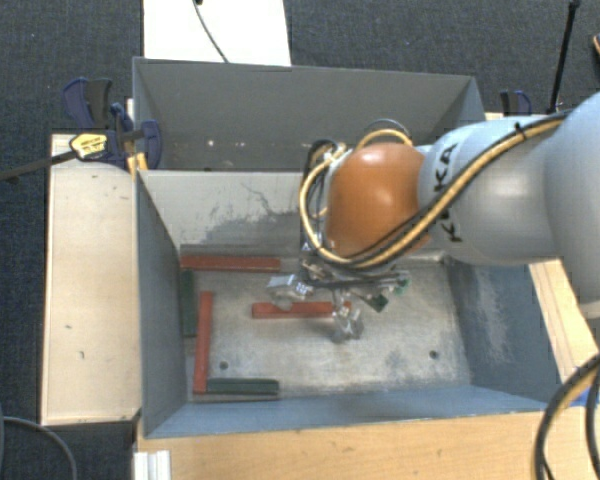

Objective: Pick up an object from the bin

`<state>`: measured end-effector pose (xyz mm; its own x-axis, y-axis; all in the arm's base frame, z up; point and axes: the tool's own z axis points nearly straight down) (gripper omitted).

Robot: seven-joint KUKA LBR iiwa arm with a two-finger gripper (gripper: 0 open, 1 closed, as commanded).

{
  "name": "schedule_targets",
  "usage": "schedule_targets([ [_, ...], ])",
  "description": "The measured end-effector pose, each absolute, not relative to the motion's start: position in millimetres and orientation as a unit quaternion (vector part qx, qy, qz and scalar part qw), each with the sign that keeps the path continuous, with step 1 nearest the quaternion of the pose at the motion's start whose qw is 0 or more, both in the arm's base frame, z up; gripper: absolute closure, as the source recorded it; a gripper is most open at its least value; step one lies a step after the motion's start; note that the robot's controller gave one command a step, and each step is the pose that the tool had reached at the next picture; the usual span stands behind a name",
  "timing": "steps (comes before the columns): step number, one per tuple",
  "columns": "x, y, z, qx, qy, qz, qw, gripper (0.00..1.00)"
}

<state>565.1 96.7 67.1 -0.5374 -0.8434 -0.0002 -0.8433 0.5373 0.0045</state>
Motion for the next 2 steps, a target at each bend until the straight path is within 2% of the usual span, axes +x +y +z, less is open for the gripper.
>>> schedule_targets([
  [1, 568.5, 97.1, 72.7, 0.480, -0.877, 0.000, -0.004, 1.00],
  [2, 567.2, 95.8, 70.9, 0.479, -0.878, 0.000, -0.002, 0.00],
])
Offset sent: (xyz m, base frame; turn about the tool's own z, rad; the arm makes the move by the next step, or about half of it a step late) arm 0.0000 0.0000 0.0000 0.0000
